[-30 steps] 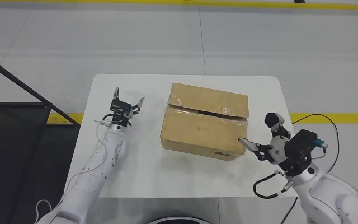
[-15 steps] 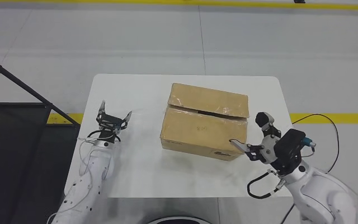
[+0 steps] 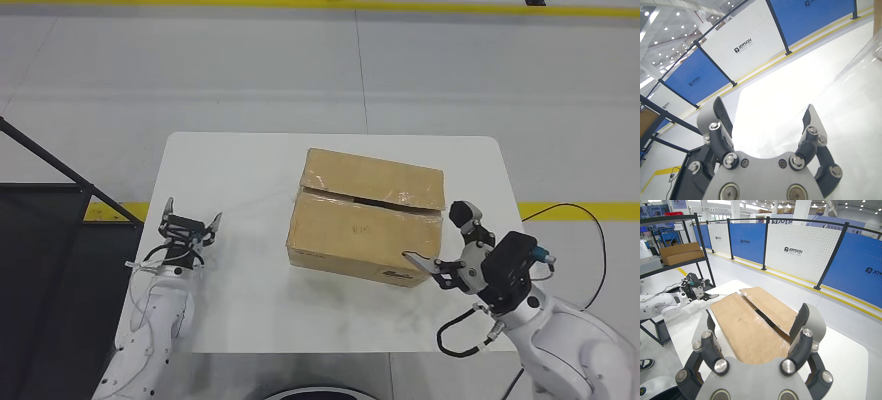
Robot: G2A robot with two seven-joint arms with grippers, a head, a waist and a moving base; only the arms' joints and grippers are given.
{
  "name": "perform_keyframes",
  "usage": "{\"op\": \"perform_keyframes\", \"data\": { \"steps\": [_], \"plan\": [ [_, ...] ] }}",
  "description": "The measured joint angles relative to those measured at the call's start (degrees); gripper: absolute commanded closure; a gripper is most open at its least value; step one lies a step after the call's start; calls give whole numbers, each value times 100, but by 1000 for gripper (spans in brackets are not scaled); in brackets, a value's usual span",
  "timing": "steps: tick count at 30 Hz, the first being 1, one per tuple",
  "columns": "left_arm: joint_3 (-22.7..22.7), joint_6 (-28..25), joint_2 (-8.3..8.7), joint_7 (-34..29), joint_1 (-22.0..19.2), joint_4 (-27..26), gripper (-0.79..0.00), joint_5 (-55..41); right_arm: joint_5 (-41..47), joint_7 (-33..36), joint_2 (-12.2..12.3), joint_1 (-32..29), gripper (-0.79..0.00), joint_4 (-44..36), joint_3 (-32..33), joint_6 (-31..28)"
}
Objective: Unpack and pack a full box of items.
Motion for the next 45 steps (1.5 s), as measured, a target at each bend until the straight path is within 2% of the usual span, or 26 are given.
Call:
{"op": "perform_keyframes", "data": {
  "steps": [12,17,23,28,33,37,41,45],
  "plan": [
    [-330,-11,-13,17,-96,237,-785,-307,-8,64,13,81,-785,5,-66,25],
    [-367,-637,9,372,54,112,-785,-411,5,94,18,128,-785,7,-96,52],
    [-497,-1801,92,1028,357,-131,-785,-391,20,130,24,205,-785,49,-137,60],
    [-392,-2319,123,923,246,-169,-785,-137,36,170,28,277,-785,95,-185,82],
    [31,-2422,65,658,-278,110,-785,-48,55,201,34,329,-785,116,-209,91],
    [370,-2055,-8,480,-677,396,-785,104,78,195,39,319,-785,136,-168,115],
    [521,-1887,-52,523,-812,555,-785,24,94,177,46,274,-785,141,-102,123],
    [465,-2041,-37,706,-728,563,-785,-72,91,198,52,254,-785,128,-78,126]
  ]
}}
